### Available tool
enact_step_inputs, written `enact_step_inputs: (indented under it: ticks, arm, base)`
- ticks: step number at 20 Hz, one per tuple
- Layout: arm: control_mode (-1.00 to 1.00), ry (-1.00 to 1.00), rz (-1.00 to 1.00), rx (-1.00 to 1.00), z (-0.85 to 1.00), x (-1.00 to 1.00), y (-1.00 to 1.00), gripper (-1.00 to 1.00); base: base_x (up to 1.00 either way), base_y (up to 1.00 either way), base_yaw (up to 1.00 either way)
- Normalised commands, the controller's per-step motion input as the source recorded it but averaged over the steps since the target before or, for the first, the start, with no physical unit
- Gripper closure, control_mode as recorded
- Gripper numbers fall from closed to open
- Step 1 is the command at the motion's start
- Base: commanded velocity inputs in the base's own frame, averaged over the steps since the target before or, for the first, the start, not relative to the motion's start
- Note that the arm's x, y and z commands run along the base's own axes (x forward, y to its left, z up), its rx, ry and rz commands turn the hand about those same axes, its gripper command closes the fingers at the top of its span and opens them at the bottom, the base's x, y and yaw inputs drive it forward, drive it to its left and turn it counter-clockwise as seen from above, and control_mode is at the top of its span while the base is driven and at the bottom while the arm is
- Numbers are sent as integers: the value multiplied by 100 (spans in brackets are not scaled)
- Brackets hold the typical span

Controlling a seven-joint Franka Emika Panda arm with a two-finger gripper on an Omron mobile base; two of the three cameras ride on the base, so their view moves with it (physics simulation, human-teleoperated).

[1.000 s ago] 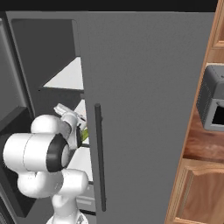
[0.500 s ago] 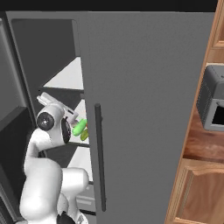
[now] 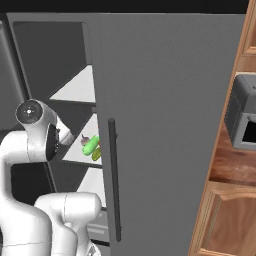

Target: Take the squash and garlic from the highest rack and move them to the second highest rack where the mango and corn are located, to maximize freezer space. Close the freezer door after rearranging.

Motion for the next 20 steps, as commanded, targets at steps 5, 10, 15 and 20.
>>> enact_step_inputs:
  ticks: [5,10,15,20]
  arm:
    - [-100,27,5,-22,-2,-36,-39,-100]
    - [-100,8,17,-25,-15,7,-26,-100]
    - [-100,0,7,-14,-29,33,-17,-100]
    - [100,0,0,-2,-1,-4,0,-100]
  base:
    - [0,0,0]
    - [0,0,0]
    - [0,0,0]
    - [-76,0,0]
